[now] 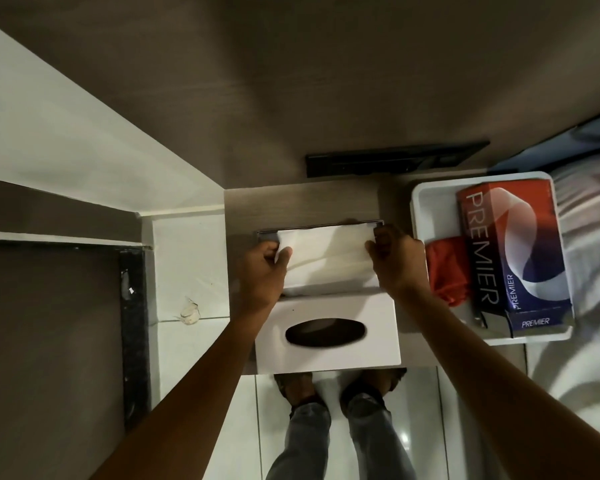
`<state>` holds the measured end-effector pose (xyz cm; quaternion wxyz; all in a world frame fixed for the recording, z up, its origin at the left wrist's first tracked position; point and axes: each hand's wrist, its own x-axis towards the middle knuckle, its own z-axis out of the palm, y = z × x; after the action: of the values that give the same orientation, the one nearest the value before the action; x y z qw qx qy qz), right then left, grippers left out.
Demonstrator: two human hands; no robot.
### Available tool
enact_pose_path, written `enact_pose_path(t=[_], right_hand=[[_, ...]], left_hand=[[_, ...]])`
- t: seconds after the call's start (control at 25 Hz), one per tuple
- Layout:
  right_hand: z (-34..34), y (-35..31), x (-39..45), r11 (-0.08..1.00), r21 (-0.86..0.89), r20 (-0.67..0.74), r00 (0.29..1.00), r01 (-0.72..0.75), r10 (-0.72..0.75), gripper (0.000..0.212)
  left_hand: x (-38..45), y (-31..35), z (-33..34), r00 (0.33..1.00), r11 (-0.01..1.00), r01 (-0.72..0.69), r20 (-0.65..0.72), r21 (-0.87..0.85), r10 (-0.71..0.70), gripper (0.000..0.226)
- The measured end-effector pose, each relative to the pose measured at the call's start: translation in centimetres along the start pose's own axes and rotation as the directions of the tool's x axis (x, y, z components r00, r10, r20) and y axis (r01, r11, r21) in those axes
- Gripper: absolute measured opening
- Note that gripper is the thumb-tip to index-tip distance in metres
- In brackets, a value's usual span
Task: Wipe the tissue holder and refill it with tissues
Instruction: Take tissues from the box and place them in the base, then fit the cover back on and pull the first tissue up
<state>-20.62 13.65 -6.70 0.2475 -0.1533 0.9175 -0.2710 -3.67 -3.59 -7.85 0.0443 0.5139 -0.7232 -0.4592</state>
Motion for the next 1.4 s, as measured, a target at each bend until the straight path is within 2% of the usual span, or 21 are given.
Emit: enact_pose_path(t=[0.16, 0.24, 0.4, 0.52, 0.56, 0.64, 0.72, 0.8, 0.92, 1.0, 1.08, 1.28, 1.4], right_hand=[[0.4, 0.1, -0.1, 0.994, -0.084, -0.007, 0.997, 0.072, -0.073, 0.024], [0.7, 0.4, -0.1, 0.992, -0.096, -0.023, 0.996, 0.087, -0.089, 0.028], [0.2, 0.8, -0.6, 0.995, 0.01, -0.141, 0.986, 0.097, -0.095, 0.034], [-1.3, 1.1, -4.1, 0.981, 0.101, -0.054, 0.985, 0.167, -0.163, 0.035], [-1.7, 1.5, -5.9, 0.983, 0.118, -0.023, 0.99, 0.14, -0.139, 0.037], [-2.3, 2.3, -10.1, 0.988, 0.151, 0.026, 0.999, 0.015, -0.02, 0.047], [-2.3, 3.0, -13.8, 0.982, 0.156, 0.067, 0.993, -0.102, 0.093, 0.057], [-1.8, 3.6, -16.0, 0.957, 0.186, 0.125, 0.971, -0.223, 0.202, 0.064], [-0.8, 4.4, -16.5, 0.873, 0.317, 0.234, 0.923, -0.371, 0.307, 0.066], [0.2, 4.8, -16.3, 0.859, 0.313, 0.276, 0.904, -0.405, 0.326, 0.07], [0.8, 5.0, -16.2, 0.865, 0.306, 0.259, 0.909, -0.397, 0.325, 0.074], [0.7, 5.5, -16.9, 0.894, 0.235, 0.202, 0.919, -0.381, 0.339, 0.08], [-0.3, 4.8, -18.7, 0.891, 0.219, 0.175, 0.914, -0.398, 0.366, 0.081]], left_hand=[[-0.2, -1.0, 0.4, 0.994, 0.987, -0.11, 0.018, 0.122, 0.108, 0.032], [-0.4, -1.2, 0.8, 0.991, 0.982, -0.125, -0.035, 0.144, 0.131, 0.03], [-1.3, -0.8, 0.5, 0.969, 0.965, -0.167, -0.146, 0.202, 0.198, 0.03], [-3.9, -1.1, -2.2, 0.94, 0.967, -0.227, -0.234, 0.113, 0.248, 0.031], [-5.3, -1.6, -3.2, 0.946, 0.975, -0.203, -0.24, 0.09, 0.219, 0.031], [-8.6, -2.9, -4.8, 0.975, 0.997, -0.062, -0.211, 0.052, 0.072, 0.039], [-11.9, -4.0, -5.3, 0.985, 0.99, 0.141, -0.101, 0.011, -0.139, 0.045], [-14.3, -4.8, -4.8, 0.97, 0.97, 0.242, 0.044, -0.017, -0.241, 0.049], [-15.3, -5.4, -3.6, 0.948, 0.948, 0.304, 0.126, -0.095, -0.291, 0.067], [-14.8, -5.6, -2.9, 0.937, 0.935, 0.343, 0.105, -0.091, -0.333, 0.076], [-13.8, -5.8, -2.5, 0.931, 0.932, 0.359, 0.078, -0.038, -0.356, 0.081], [-13.1, -5.8, -2.1, 0.922, 0.92, 0.385, 0.019, 0.075, -0.387, 0.074], [-15.2, -4.8, -2.2, 0.947, 0.943, 0.32, -0.041, 0.09, -0.317, 0.07]])
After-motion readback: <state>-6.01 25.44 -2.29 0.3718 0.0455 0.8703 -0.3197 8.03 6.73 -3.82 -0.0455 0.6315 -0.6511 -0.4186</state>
